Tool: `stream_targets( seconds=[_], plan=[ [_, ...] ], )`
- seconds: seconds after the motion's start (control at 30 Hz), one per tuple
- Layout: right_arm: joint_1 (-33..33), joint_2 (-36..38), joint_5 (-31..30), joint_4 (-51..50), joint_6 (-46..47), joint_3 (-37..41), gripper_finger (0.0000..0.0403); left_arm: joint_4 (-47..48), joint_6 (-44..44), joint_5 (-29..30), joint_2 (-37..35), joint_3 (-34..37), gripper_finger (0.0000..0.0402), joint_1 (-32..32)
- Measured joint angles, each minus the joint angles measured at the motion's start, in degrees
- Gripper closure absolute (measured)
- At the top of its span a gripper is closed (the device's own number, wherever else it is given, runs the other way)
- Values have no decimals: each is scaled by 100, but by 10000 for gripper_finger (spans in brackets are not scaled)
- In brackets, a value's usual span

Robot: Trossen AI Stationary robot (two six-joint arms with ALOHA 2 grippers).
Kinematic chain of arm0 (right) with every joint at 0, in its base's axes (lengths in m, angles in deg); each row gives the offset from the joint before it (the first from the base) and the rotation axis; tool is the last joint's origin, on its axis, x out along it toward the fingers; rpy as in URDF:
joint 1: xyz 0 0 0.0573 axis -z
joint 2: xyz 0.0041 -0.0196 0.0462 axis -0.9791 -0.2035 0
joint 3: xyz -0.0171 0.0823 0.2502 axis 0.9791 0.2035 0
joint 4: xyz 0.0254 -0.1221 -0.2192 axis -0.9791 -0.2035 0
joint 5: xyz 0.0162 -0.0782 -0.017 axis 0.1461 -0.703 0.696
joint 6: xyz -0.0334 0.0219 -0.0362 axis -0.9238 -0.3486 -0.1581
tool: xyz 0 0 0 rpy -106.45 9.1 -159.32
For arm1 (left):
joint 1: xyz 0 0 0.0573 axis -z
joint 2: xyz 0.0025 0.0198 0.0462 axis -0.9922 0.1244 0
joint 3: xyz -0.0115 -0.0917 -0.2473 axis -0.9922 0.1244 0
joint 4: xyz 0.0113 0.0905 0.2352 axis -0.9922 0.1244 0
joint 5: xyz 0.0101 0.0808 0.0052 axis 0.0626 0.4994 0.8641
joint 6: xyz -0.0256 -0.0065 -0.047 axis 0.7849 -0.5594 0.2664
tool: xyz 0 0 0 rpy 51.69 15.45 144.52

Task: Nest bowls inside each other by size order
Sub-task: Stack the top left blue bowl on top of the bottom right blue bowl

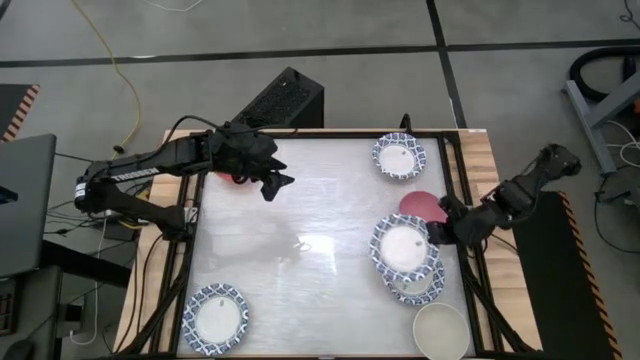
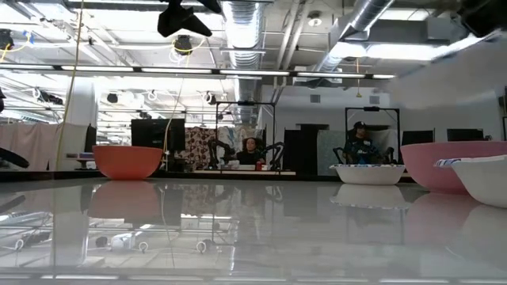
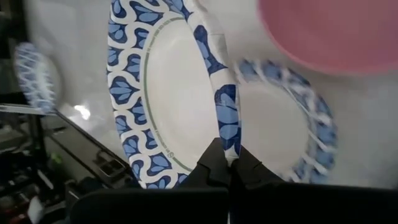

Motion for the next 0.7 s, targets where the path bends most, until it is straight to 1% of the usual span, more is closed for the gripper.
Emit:
stream_targets(
  seconds=[0.13, 0.4, 0.5, 0.63, 0.7],
  plan=[
    [-544, -16, -2, -198, 548, 0, 402, 0, 27, 52, 0, 0, 156, 0],
    [-1440, -353, -4, -458, 1397, 11, 402, 2, 31, 130, 0, 0, 156, 0],
    [-1578, -430, -4, -301, 1523, 155, 402, 2, 40, 135, 0, 0, 156, 0],
    [-1594, -494, -7, -60, 1537, 428, 402, 2, 44, 135, 2, 0, 156, 0],
    [-1592, -466, -136, 134, 1535, 583, 402, 3, 85, 132, 2, 0, 156, 0]
  ],
)
